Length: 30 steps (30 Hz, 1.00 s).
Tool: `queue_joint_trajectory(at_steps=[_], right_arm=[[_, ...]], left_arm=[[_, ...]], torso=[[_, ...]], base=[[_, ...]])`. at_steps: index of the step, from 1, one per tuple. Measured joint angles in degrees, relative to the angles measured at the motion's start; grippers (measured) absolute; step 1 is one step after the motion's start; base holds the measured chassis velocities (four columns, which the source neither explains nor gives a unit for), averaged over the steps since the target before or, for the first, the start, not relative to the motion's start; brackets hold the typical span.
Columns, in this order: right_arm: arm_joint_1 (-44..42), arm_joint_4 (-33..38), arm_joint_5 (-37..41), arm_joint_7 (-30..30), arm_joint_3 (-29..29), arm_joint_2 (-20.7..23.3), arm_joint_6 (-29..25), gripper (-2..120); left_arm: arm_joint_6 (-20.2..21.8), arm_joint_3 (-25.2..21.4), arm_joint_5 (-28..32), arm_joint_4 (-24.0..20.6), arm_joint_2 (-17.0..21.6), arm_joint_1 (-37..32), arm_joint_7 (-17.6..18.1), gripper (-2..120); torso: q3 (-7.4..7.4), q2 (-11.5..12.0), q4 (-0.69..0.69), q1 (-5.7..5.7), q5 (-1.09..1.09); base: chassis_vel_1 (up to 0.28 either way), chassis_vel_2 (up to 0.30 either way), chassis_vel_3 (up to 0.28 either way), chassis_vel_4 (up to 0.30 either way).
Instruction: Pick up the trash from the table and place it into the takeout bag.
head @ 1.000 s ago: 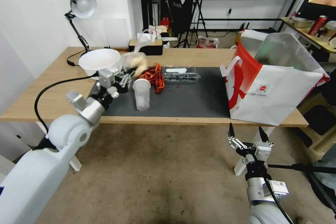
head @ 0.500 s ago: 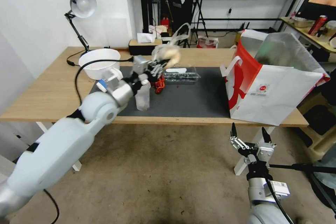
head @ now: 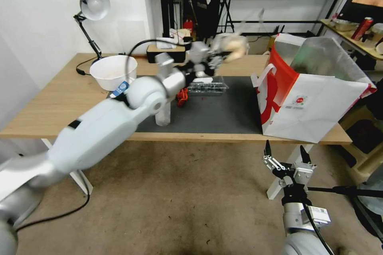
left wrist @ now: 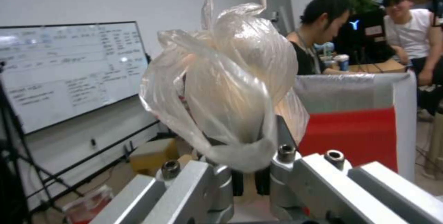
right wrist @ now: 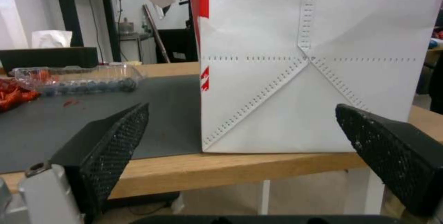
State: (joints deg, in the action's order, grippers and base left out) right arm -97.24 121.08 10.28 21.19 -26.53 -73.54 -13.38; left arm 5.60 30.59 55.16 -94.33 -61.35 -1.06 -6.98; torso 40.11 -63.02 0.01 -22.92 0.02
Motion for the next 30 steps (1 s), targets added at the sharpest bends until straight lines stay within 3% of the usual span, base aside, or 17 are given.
queue_joint_trajectory(at_steps=[6,16,19,24,30], right_arm=[[0.1,0.0,0.0,0.0,0.0,-0.5,-0.2,100],[0.8,-0.3,0.0,0.0,-0.1,-0.5,-0.3,100],[1.1,-0.5,0.0,0.0,0.1,-0.7,-0.4,100],[1.0,-0.5,0.1,0.0,0.0,-0.7,-0.7,100],[0.7,-0.5,0.3,0.0,-0.3,-0.7,-1.0,100]], left_arm=[[0.7,6.0,3.4,5.1,-5.9,8.9,0.1,3],[4.1,14.8,9.3,9.3,-10.5,17.2,0.9,3],[5.3,18.5,10.7,13.0,-13.1,20.4,0.5,3],[7.0,20.3,11.4,15.9,-15.2,22.7,-0.6,3],[12.0,21.0,11.6,18.4,-17.5,24.7,-2.3,3]], torso=[[0.01,0.0,-0.02,-0.01,0.00],[0.00,0.0,-0.01,0.00,-0.01],[0.00,0.0,-0.01,-0.01,-0.01],[0.00,0.0,0.00,0.00,-0.01],[0.00,0.0,0.00,0.00,-0.02]], base=[[0.000,0.000,0.000,0.000],[0.000,0.000,0.000,0.000],[0.000,0.000,0.000,0.000],[0.000,0.000,0.000,0.000],[0.000,0.000,0.000,0.000]])
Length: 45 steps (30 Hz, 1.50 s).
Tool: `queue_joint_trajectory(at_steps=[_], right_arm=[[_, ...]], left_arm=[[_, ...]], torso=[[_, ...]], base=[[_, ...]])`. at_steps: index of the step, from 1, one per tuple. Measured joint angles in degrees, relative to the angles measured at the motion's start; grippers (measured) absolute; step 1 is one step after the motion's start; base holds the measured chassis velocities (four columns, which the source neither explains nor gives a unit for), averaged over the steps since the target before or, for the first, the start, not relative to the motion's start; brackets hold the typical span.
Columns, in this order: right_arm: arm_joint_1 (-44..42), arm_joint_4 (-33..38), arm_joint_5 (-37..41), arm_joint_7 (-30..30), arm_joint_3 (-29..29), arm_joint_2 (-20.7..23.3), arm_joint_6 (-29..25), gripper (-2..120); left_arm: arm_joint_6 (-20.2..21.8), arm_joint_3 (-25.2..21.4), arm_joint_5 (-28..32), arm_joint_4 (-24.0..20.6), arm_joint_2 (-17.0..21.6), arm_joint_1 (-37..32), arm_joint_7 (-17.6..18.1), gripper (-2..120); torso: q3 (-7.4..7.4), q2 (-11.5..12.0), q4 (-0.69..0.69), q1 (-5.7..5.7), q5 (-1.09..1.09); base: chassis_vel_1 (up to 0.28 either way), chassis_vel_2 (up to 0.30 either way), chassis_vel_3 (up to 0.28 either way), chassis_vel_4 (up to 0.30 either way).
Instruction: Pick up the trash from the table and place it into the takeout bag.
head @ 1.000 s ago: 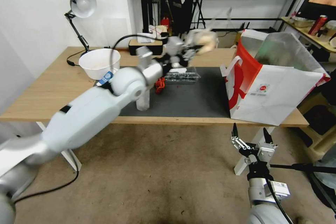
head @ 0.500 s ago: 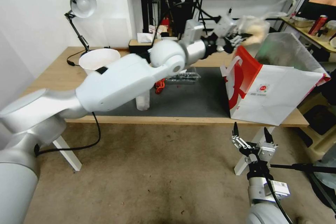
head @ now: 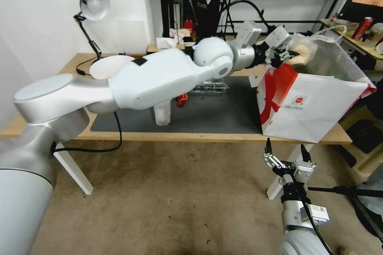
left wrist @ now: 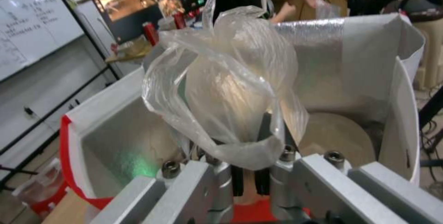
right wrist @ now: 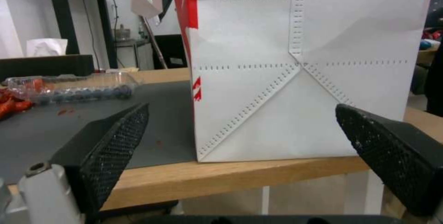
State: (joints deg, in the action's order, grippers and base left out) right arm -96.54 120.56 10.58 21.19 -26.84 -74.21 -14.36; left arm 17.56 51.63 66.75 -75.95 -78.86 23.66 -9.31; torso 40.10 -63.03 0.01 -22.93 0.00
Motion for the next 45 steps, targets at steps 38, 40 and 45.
queue_joint_trajectory(at_steps=[38,40,45], right_arm=[[0.1,-0.1,0.0,0.0,0.3,-1.0,-0.6,100],[0.0,-0.3,0.0,0.0,0.3,-1.1,-0.8,100],[0.1,-0.4,0.0,0.0,0.2,-1.1,-0.9,100]], left_arm=[[8.3,0.7,-6.0,8.5,-7.6,4.8,-4.6,3],[8.7,0.5,-6.1,8.2,-7.8,4.8,-4.4,7],[8.8,0.2,-6.1,7.7,-7.9,4.8,-3.6,19]], torso=[[0.00,0.0,0.00,0.01,0.00],[0.00,0.0,-0.01,0.01,0.00],[0.00,0.0,-0.01,0.01,0.00]], base=[[0.000,0.000,0.000,0.000],[0.000,0.000,0.000,0.000],[0.000,0.000,0.000,0.000]])
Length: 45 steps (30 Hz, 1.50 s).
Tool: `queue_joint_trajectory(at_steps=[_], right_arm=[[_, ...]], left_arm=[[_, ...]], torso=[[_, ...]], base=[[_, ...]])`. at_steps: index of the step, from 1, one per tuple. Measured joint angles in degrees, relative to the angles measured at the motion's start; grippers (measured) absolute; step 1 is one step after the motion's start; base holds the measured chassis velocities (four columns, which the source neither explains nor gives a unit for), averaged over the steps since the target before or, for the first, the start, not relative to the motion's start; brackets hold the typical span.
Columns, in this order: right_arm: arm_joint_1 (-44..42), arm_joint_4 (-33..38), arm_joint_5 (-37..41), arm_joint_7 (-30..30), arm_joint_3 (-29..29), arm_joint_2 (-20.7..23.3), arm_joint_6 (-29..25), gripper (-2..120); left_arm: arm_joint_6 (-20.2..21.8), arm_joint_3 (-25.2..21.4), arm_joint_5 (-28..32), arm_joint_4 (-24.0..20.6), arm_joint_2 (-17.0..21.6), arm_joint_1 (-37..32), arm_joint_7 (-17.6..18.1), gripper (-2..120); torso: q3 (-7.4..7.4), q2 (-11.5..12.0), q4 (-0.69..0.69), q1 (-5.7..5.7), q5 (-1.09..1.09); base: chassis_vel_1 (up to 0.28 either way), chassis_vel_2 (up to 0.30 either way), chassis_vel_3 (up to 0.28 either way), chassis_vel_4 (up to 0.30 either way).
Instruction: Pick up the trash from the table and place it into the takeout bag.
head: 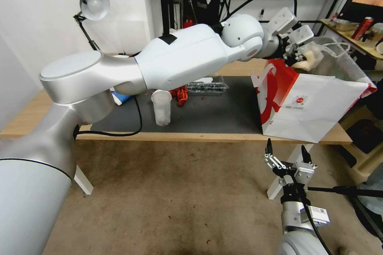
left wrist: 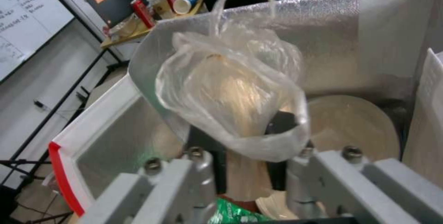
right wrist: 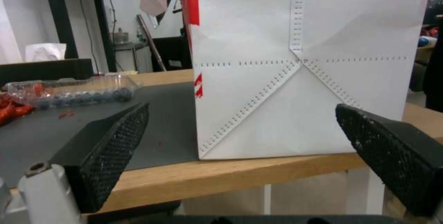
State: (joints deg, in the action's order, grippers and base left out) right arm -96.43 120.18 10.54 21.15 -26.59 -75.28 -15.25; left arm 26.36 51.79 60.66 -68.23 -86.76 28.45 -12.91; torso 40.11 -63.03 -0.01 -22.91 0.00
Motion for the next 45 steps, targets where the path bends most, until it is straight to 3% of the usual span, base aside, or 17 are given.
queue_joint_trajectory(at_steps=[7,11,14,15,21,23,26,27,28,30,34,39,45], right_arm=[[-0.4,0.0,0.0,0.0,-0.2,0.1,-0.1,100],[-0.5,0.1,0.0,0.1,-0.2,0.1,-0.1,100],[-0.5,0.3,0.0,0.1,-0.2,0.0,-0.1,100],[-0.5,0.3,0.0,0.1,-0.2,0.0,-0.1,100],[-0.5,0.5,-0.1,0.1,-0.2,-0.2,0.0,100],[-0.6,0.7,-0.1,0.1,-0.2,-0.2,0.0,100],[-0.6,1.0,-0.2,0.2,-0.2,-0.2,0.2,100],[-0.6,1.0,-0.2,0.2,-0.2,-0.2,0.2,100],[-0.6,1.0,-0.2,0.2,-0.2,-0.2,0.3,100],[-0.6,1.0,-0.2,0.2,-0.2,-0.2,0.3,100],[-0.8,1.4,-0.7,0.3,-0.1,-0.5,0.4,100],[-1.0,1.5,-0.9,0.3,0.0,-0.4,0.5,100],[-1.3,1.6,-0.9,0.5,-0.1,-0.3,0.6,100]], left_arm=[[0.1,-0.6,0.0,-0.1,0.0,0.0,0.5,51],[0.1,-0.8,0.0,-0.4,0.2,0.0,0.7,60],[0.1,-2.2,0.0,-1.3,0.6,-0.6,2.0,76],[0.1,-2.2,0.0,-1.3,0.6,-0.6,2.0,76],[-1.0,-7.7,2.8,-4.2,2.5,-2.9,7.6,97],[-1.3,-8.8,4.3,-5.3,3.3,-3.4,8.9,99],[-2.3,-11.9,9.0,-9.6,6.3,-5.3,15.7,100],[-2.3,-11.9,9.0,-9.6,6.3,-5.3,15.7,100],[-3.1,-13.1,10.8,-11.3,7.6,-6.4,19.0,100],[-3.8,-13.8,11.5,-12.1,8.2,-7.1,20.4,100],[-7.4,-17.0,12.9,-15.6,11.8,-11.4,27.3,100],[-9.3,-19.8,13.2,-18.6,14.6,-15.0,29.1,100],[-11.3,-22.5,12.8,-21.6,18.7,-19.6,28.3,100]], torso=[[0.00,0.0,0.00,0.00,0.00],[0.00,0.0,0.00,0.00,0.00],[0.00,0.0,0.01,0.00,0.00],[0.00,0.0,0.01,0.00,0.00],[0.00,0.0,0.00,0.00,0.00],[0.00,0.0,0.00,0.00,-0.01],[0.00,0.0,0.02,0.00,-0.02],[0.00,0.0,0.02,0.00,-0.02],[0.00,0.0,0.01,0.00,-0.01],[0.00,0.0,0.02,0.00,-0.02],[0.00,0.0,0.01,0.00,-0.02],[0.00,0.0,0.01,0.00,-0.02],[0.00,0.0,-0.01,0.00,-0.01]], base=[[0.000,0.000,0.000,0.000],[0.000,0.000,0.000,0.000],[0.000,0.000,0.000,0.000],[0.000,0.000,0.000,0.000],[0.000,0.000,0.000,0.000],[0.000,0.000,0.000,0.000],[0.000,0.000,0.000,0.000],[0.000,0.000,0.000,0.000],[0.000,0.000,0.000,0.000],[0.000,0.000,0.000,0.000],[0.000,0.000,0.000,0.000],[0.000,0.000,0.000,0.000],[0.000,0.000,0.000,0.000]])
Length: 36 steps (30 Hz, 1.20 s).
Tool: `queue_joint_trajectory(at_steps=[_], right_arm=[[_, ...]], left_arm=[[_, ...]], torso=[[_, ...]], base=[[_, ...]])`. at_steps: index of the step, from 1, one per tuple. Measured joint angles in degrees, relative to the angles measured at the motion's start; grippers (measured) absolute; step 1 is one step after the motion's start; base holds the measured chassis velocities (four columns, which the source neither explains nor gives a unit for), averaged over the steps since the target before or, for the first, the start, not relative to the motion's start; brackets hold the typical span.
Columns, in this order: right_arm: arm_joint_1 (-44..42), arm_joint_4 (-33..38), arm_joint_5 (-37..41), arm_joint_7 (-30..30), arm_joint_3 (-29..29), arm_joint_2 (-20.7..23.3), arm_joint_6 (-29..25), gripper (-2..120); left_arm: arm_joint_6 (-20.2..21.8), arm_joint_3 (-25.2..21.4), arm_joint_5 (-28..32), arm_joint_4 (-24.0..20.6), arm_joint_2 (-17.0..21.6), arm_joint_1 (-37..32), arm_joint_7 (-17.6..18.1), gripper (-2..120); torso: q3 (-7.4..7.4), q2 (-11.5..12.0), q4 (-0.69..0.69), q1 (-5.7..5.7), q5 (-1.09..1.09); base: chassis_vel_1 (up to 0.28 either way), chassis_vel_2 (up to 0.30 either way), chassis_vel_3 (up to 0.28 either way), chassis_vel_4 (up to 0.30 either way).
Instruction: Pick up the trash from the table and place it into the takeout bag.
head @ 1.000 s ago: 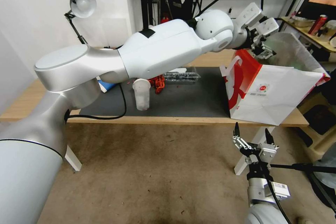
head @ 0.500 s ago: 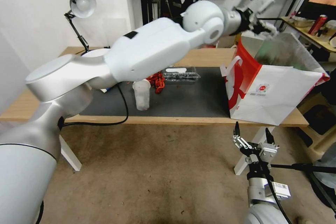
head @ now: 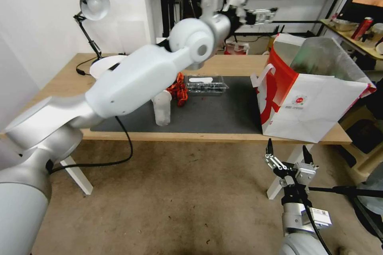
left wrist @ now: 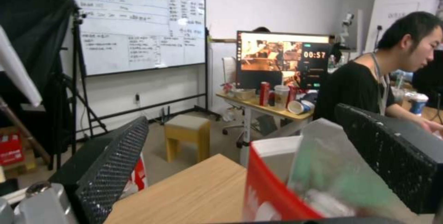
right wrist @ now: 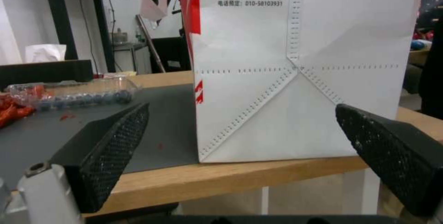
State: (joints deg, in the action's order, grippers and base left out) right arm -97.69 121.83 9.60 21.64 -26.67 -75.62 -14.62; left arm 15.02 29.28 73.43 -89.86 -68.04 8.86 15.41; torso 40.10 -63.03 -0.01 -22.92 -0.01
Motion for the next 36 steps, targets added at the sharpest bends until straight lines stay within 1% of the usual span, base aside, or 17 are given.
queue_joint_trajectory(at_steps=[2,3,4,8,13,16,18,20,22,24,26,27,28,31,32,35,36], right_arm=[[0.0,0.0,0.0,0.0,0.0,0.0,0.0,100],[0.0,-0.1,0.0,0.0,0.0,-0.1,0.0,100],[0.0,-0.1,0.0,0.0,0.0,-0.1,0.0,100],[0.4,-0.5,-0.3,0.0,0.5,-0.3,0.1,100],[0.5,-0.5,-0.3,0.0,0.7,-0.3,0.3,100],[0.6,-0.7,-0.4,-0.1,0.8,-0.4,0.3,100],[0.6,-0.7,-0.5,-0.1,0.8,-0.4,0.3,100],[0.6,-0.8,-0.5,-0.2,1.0,-0.4,0.3,100],[0.5,-0.8,-0.5,-0.2,1.0,-0.4,0.3,100],[0.6,-0.8,-0.6,-0.2,1.1,-0.3,0.3,100],[0.6,-0.8,-0.6,-0.2,1.1,-0.2,0.4,100],[0.7,-0.8,-0.7,-0.2,1.3,-0.2,0.5,100],[0.7,-0.8,-0.7,-0.2,1.3,-0.2,0.5,100],[0.7,-0.8,-1.1,-0.3,1.7,-0.2,0.6,100],[0.7,-0.8,-1.1,-0.3,1.7,-0.2,0.6,100],[0.6,-0.8,-1.3,-0.3,2.0,-0.2,0.6,100],[0.6,-0.8,-1.3,-0.3,2.0,-0.2,0.6,100]], left_arm=[[-1.2,-0.8,-0.6,-1.2,2.0,-2.2,-1.3,100],[-2.7,-1.5,-1.2,-1.8,3.6,-4.1,-2.8,100],[-2.7,-1.5,-1.2,-1.8,3.6,-4.1,-2.8,100],[-7.1,-4.3,-2.9,-3.8,7.5,-9.6,-7.2,100],[-8.9,-6.1,-4.8,-5.2,10.1,-12.5,-8.3,100],[-9.3,-9.3,-7.9,-7.4,13.4,-16.6,-8.7,100],[-9.4,-10.0,-8.7,-7.8,13.9,-17.5,-8.8,100],[-9.9,-13.7,-12.6,-9.7,16.2,-22.3,-9.8,100],[-9.9,-14.5,-13.2,-10.1,16.7,-23.4,-9.9,100],[-9.9,-18.3,-15.1,-12.7,18.6,-29.4,-10.6,100],[-9.9,-19.0,-15.4,-13.2,18.8,-30.6,-10.6,100],[-9.9,-22.1,-16.8,-15.3,19.9,-35.7,-10.6,100],[-9.9,-22.1,-16.8,-15.3,19.9,-35.7,-10.6,100],[-9.8,-27.2,-20.0,-17.8,20.9,-42.6,-11.2,100],[-9.8,-27.2,-20.0,-17.8,20.9,-42.6,-11.2,100],[-9.8,-32.8,-21.6,-20.6,22.1,-49.7,-11.3,100],[-9.8,-32.8,-21.6,-20.6,22.1,-49.7,-11.3,100]], torso=[[0.00,0.0,0.02,0.00,0.00],[0.00,0.0,0.01,0.01,-0.02],[0.00,0.0,0.01,0.01,-0.02],[0.00,0.0,0.00,0.00,-0.01],[0.00,0.0,0.01,0.00,-0.01],[0.00,0.0,0.01,0.00,-0.01],[0.00,0.0,0.01,0.00,0.00],[0.00,0.0,0.01,0.00,-0.02],[0.00,0.0,0.01,0.00,-0.02],[0.00,0.0,0.02,0.01,-0.01],[0.00,0.0,0.03,0.00,-0.01],[0.00,0.0,0.02,0.01,0.00],[0.00,0.0,0.02,0.01,0.00],[0.00,0.0,0.01,0.00,-0.02],[0.00,0.0,0.01,0.00,-0.02],[0.00,0.0,0.01,0.01,-0.01],[0.00,0.0,0.01,0.01,-0.01]], base=[[0.000,0.000,0.000,0.000],[0.000,0.000,0.000,0.000],[0.000,0.000,0.000,0.000],[0.000,0.000,0.000,0.000],[0.000,0.000,0.000,0.000],[0.000,0.000,0.000,0.000],[0.000,0.000,0.000,0.000],[0.000,0.000,0.000,0.000],[0.000,0.000,0.000,0.000],[0.000,0.000,0.000,0.000],[0.000,0.000,0.000,0.000],[0.000,0.000,0.000,0.000],[0.000,0.000,0.000,0.000],[0.000,0.000,0.000,0.000],[0.000,0.000,0.000,0.000],[0.000,0.000,0.000,0.000],[0.000,0.000,0.000,0.000]])
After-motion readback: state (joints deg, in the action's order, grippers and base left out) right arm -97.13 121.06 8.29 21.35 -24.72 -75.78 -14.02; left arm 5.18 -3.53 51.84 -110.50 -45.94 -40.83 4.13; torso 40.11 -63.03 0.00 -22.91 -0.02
